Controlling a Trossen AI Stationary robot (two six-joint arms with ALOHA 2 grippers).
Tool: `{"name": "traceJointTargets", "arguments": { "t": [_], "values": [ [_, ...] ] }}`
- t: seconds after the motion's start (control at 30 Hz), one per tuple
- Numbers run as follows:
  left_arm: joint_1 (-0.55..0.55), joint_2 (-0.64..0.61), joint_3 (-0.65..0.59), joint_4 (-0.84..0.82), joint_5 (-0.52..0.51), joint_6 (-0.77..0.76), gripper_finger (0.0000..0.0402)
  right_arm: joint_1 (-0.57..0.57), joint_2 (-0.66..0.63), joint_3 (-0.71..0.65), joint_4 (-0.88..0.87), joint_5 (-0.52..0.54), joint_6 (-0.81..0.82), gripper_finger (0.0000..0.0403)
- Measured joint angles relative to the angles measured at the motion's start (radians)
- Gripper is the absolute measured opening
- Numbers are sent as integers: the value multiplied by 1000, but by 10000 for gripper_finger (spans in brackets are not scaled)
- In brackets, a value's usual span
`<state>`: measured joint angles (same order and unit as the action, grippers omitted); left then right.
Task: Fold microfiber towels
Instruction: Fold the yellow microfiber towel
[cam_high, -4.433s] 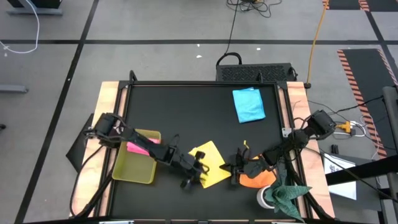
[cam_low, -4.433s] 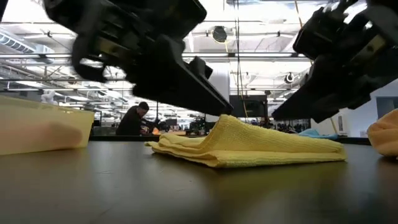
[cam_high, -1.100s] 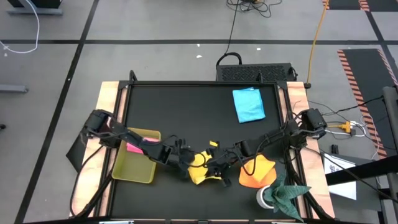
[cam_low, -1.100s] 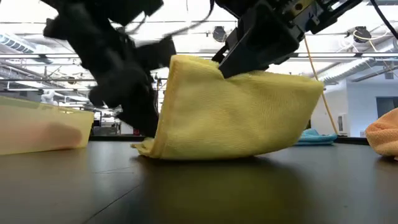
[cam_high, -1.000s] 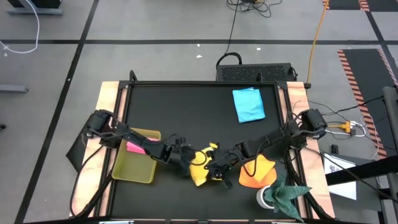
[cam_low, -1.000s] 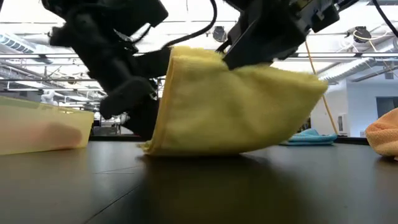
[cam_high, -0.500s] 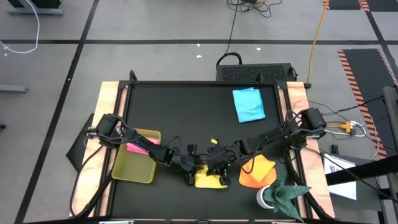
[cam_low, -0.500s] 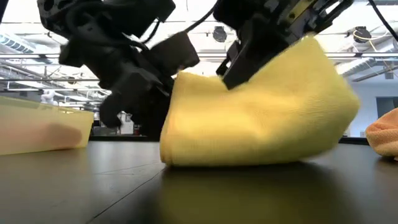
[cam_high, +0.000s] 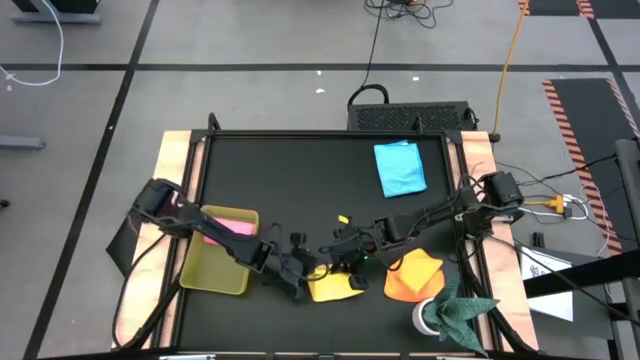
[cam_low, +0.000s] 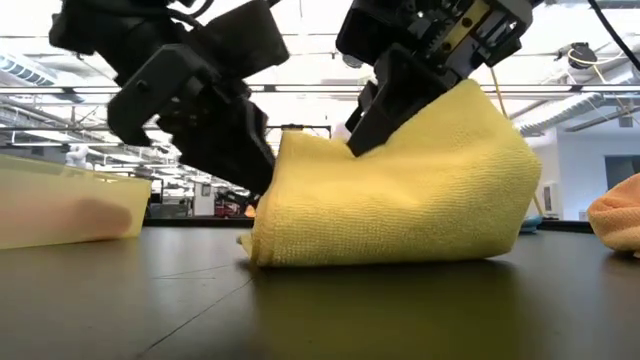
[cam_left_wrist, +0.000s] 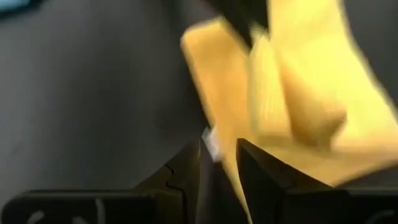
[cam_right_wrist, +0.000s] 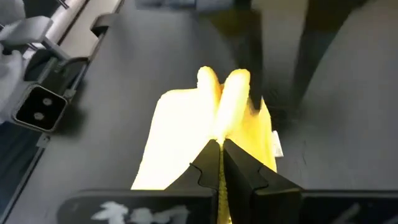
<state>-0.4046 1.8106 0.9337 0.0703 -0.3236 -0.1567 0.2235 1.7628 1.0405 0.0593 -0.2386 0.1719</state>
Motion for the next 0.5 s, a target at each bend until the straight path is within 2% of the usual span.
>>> {"name": "traceJointTargets", "arguments": {
  "t": [0.2,0.3,0.5],
  "values": [
    [15,-17,-1,-143,-17,-89,108,-14,43,0,58,-24,-4,2],
    [27,32,1,-99,-13,-88,108,-29,78,0,93,-76,-11,2],
    [32,100,2,8,-19,-60,108,-58,112,0,140,-80,-43,2]
  ]
}}
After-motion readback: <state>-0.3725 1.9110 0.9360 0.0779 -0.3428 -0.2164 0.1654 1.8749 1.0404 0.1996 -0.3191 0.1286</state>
